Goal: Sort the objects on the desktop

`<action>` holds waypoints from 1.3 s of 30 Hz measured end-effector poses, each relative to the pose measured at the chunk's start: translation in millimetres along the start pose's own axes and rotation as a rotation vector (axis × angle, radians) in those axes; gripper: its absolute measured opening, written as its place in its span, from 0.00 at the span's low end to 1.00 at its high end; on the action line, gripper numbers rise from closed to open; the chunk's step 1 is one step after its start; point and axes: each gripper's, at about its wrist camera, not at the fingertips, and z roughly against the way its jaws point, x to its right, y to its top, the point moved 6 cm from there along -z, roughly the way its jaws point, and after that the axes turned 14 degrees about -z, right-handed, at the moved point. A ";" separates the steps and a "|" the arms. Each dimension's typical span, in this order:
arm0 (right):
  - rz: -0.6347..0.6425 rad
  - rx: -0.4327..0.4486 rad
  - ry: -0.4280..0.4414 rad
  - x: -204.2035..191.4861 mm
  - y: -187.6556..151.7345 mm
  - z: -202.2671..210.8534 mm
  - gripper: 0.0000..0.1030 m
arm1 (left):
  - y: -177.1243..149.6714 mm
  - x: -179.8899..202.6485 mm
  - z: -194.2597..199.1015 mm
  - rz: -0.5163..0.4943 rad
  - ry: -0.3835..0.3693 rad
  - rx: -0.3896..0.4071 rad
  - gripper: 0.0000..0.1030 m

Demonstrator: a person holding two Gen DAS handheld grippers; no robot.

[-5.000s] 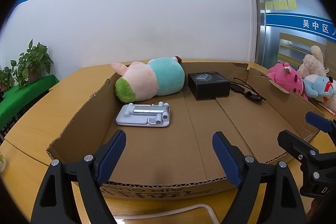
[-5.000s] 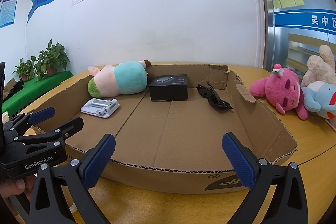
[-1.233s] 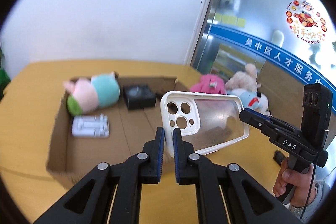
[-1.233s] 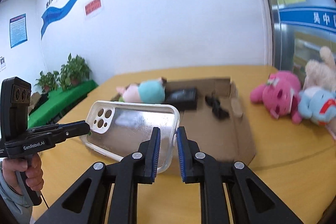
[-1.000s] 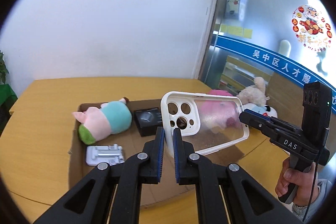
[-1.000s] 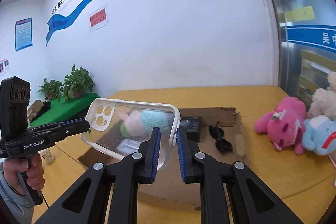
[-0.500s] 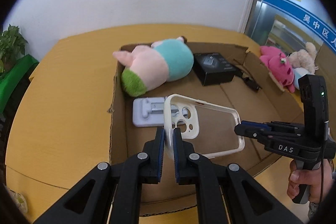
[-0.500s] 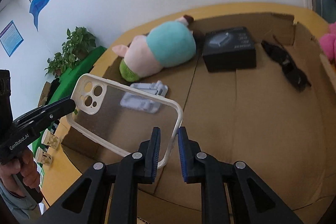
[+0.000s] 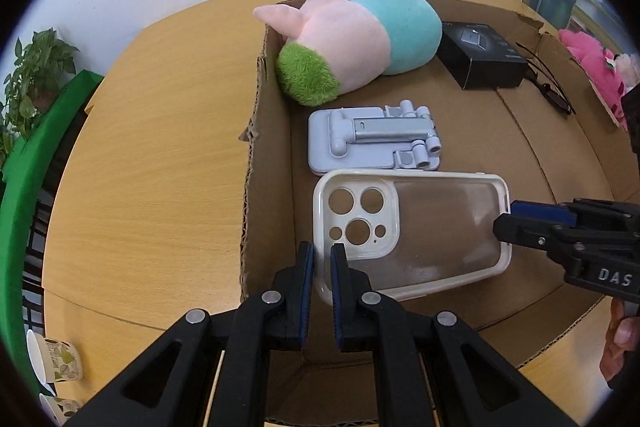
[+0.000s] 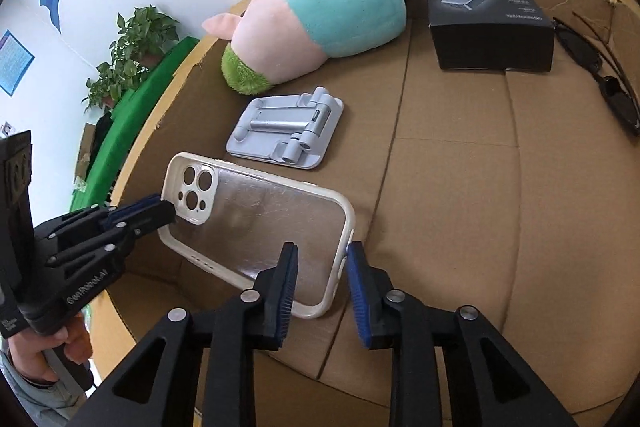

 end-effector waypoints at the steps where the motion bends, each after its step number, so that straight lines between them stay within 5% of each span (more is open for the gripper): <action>1: -0.003 -0.003 0.010 0.2 -0.9 2.3 0.32 | 0.5 -0.1 2.2 0.002 0.003 0.006 0.09; 4: 0.012 0.069 0.034 -0.9 -2.2 27.6 0.51 | 4.1 -4.3 21.3 0.040 0.001 0.084 0.15; 6: 0.047 0.181 0.023 -1.9 -3.1 60.8 0.65 | 7.8 -5.9 42.4 0.070 -0.022 0.187 0.30; 8: 0.090 0.338 -0.027 2.7 -6.4 103.4 0.84 | 7.1 -2.0 69.5 0.096 -0.027 0.329 0.62; 10: 0.123 0.519 -0.094 13.3 -17.7 144.7 1.00 | 5.3 7.4 88.2 0.109 -0.028 0.444 0.69; 13: 0.122 0.660 -0.163 37.2 -36.9 171.8 1.00 | -3.1 31.7 97.2 0.123 0.025 0.545 0.77; 18: 0.137 0.703 -0.266 69.8 -57.2 155.3 1.00 | -13.7 65.1 63.8 0.111 0.146 0.562 0.77; 22: 0.137 0.729 -0.265 77.7 -57.1 144.5 1.00 | -19.3 74.6 49.1 0.107 0.196 0.614 0.79; 39: 0.174 0.760 -0.261 78.4 -63.4 131.3 1.00 | -19.2 73.8 45.5 0.110 0.193 0.593 0.88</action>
